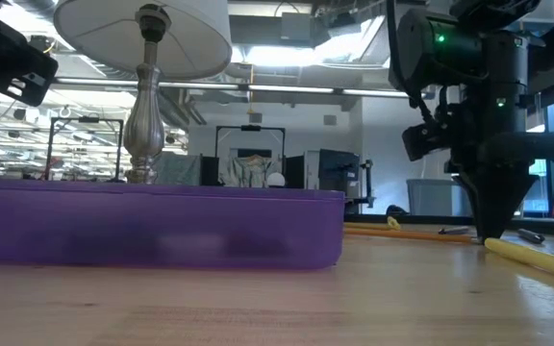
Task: Pick & place school supplies into a supply box
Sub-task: Put the orange pencil into the purple supply box
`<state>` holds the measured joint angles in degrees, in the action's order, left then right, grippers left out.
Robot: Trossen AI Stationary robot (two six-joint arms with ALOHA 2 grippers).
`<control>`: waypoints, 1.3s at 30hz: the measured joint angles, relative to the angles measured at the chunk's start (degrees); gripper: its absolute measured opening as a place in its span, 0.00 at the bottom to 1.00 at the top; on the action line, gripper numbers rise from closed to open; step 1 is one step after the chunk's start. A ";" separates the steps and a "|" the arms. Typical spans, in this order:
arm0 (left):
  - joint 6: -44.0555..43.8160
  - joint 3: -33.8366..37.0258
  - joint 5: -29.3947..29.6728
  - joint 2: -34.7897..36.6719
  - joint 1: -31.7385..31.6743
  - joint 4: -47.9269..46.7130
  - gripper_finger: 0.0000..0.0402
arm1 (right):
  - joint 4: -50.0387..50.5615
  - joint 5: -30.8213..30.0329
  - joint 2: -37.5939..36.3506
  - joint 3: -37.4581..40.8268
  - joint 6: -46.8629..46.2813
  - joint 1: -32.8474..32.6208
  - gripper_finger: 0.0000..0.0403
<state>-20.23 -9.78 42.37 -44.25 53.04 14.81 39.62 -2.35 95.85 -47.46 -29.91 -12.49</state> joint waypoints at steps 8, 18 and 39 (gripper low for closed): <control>0.00 0.00 0.00 0.00 -0.01 0.00 0.23 | 3.57 -0.13 0.28 -1.29 -2.61 0.02 0.05; -2.58 0.00 -0.60 0.00 0.00 0.45 0.24 | 5.98 1.22 0.42 -4.26 -1.03 -0.05 0.05; 0.93 0.00 -0.46 0.00 -0.03 0.44 0.23 | 9.54 3.36 0.03 -4.46 -1.44 -2.80 0.05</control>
<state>-19.30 -9.78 41.91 -44.25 53.01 15.25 49.16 1.01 95.88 -51.92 -31.35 -15.29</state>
